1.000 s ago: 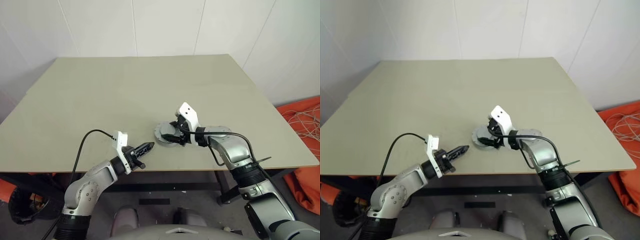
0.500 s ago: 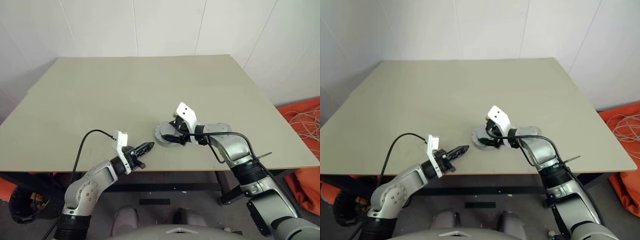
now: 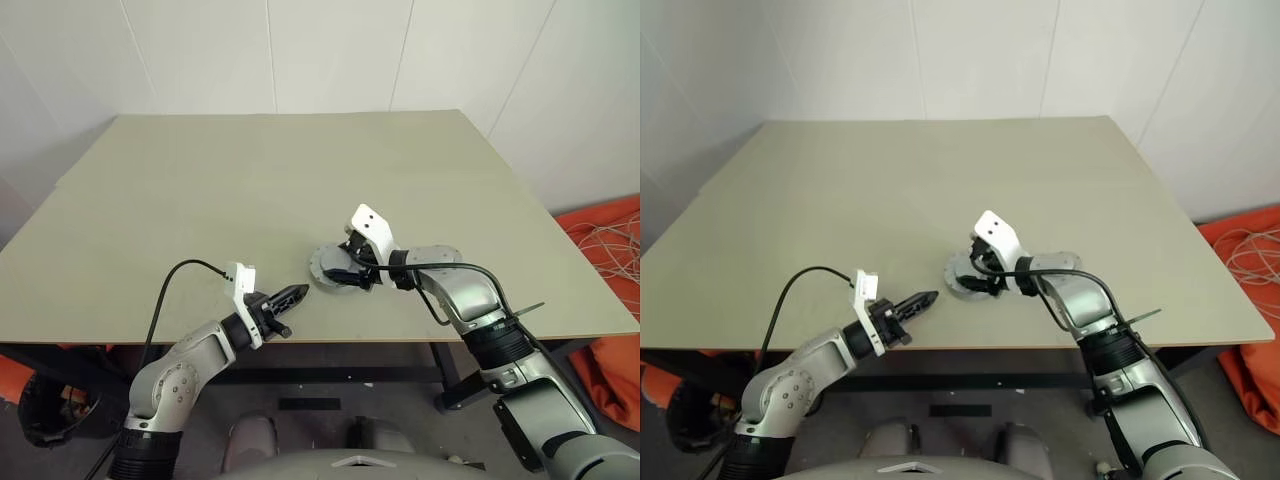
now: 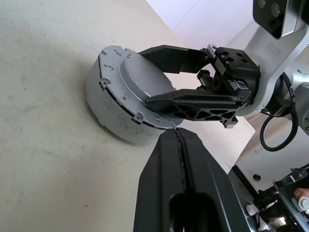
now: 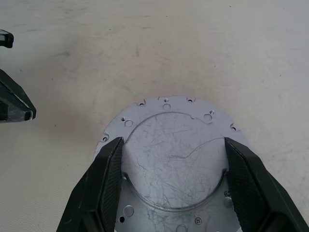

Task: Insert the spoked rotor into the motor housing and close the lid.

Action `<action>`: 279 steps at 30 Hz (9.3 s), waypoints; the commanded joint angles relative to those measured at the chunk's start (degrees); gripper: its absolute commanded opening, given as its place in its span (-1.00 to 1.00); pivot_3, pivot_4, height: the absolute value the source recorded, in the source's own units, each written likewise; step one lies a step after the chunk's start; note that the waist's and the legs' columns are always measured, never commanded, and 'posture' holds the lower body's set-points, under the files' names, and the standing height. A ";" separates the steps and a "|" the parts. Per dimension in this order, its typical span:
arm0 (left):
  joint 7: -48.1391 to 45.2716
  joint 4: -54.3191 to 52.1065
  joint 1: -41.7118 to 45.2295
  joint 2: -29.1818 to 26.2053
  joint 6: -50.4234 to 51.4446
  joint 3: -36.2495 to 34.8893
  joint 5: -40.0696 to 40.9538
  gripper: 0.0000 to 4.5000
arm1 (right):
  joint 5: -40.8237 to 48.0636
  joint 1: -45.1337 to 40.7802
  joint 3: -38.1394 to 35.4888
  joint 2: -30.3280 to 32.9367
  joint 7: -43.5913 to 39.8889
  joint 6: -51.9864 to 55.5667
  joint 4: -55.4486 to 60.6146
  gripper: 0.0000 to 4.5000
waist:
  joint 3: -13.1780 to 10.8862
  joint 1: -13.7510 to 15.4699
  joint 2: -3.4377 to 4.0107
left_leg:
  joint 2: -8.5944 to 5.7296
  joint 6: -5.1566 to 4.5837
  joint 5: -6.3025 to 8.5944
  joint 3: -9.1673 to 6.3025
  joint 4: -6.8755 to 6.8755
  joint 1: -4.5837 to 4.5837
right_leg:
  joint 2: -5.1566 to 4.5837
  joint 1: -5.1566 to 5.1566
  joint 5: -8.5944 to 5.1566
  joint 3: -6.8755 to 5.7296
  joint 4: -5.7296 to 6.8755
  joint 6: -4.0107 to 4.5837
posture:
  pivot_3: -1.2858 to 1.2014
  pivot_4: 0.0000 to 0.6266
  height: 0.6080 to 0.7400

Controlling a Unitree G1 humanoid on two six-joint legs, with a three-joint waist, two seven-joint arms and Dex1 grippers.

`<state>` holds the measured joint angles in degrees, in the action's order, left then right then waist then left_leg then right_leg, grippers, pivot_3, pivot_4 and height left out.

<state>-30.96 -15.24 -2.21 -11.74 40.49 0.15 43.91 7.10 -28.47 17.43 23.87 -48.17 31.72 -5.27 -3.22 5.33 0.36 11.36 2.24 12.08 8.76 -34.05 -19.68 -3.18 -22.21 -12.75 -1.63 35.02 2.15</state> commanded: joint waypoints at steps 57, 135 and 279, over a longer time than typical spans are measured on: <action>-15.59 35.57 37.51 -3.42 11.43 6.96 -12.33 -1.00 | -1.87 2.49 1.47 -2.34 5.90 1.59 0.39 0.38 | 0.11 -1.22 -0.03 | -0.29 0.35 -0.23 -0.07 0.96 0.56 | -0.11 0.20 0.00 0.04 -0.28 -0.03 | 0.03 -1.00 1.00; -15.84 34.08 36.21 -1.60 12.91 5.81 -14.00 -1.00 | 51.21 -3.00 -44.93 -11.50 46.43 60.78 -5.87 0.98 | -0.01 0.40 0.14 | -0.43 0.55 -0.35 -0.05 1.22 0.03 | -0.15 -0.18 -0.01 0.04 -0.45 0.05 | 0.03 -1.00 1.00; 25.11 12.64 11.73 13.07 8.88 -16.86 50.24 -0.05 | 105.90 0.85 -26.14 -12.25 76.67 33.54 4.33 -0.49 | -0.05 0.51 -0.14 | -0.50 1.00 -0.61 -0.26 0.76 -0.85 | -0.13 -0.65 0.29 -0.24 -0.26 -0.69 | 0.03 -1.00 1.00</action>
<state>-5.66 0.73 9.44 1.65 50.45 -15.86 93.24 110.74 -26.16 -7.52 10.74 29.33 67.52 -3.65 -3.27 5.84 0.22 10.86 3.24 11.46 8.50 -33.31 -20.53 -3.30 -22.85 -12.46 -1.87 34.76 1.46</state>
